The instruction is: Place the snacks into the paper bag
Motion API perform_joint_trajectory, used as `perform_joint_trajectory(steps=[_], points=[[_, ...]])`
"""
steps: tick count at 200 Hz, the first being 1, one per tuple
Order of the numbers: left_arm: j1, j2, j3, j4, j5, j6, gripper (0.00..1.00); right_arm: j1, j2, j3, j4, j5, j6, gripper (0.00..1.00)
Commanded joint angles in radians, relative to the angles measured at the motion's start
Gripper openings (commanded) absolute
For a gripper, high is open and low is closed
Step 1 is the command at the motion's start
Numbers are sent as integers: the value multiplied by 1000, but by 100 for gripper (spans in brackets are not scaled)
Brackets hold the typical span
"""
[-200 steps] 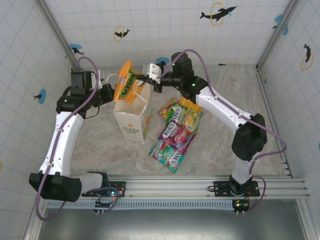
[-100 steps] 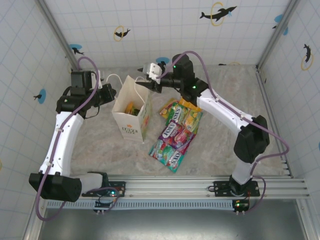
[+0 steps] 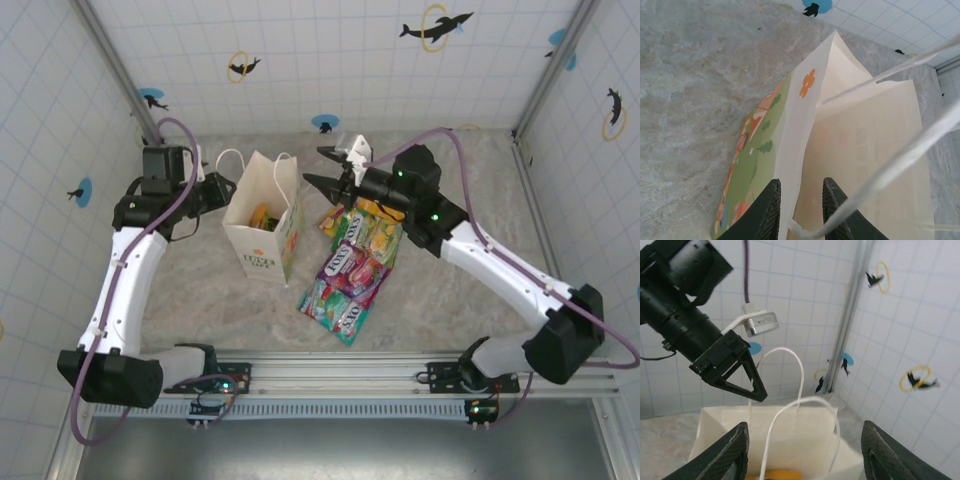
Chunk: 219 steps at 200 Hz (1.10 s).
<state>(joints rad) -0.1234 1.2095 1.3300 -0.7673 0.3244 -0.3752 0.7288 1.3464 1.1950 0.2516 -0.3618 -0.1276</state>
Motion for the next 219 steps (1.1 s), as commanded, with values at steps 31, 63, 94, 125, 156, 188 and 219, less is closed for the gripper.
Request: perform_joint_trajectory(steps=[31,63,94,125,156,188,219], points=[[3,-30,-66,37,30,-13,26,-5,-134,-210,-302,246,337,62],[4,-34,-89,45,45,-14,25,-145,-203,-376,-343,166,467,62],[4,-37,-91,43,44,-14,25,-270,-207,-503,-392,15,621,61],[3,-37,-90,40,34,-14,25,-306,-207,-613,-441,-123,797,63],[4,-35,-96,40,31,-16,24,-289,-234,-772,-283,-205,1021,63],[4,-35,-104,47,33,-21,24,-269,-234,-865,-128,-157,1138,63],[2,-28,-98,45,38,-19,23,-254,-191,-896,21,-161,1195,62]])
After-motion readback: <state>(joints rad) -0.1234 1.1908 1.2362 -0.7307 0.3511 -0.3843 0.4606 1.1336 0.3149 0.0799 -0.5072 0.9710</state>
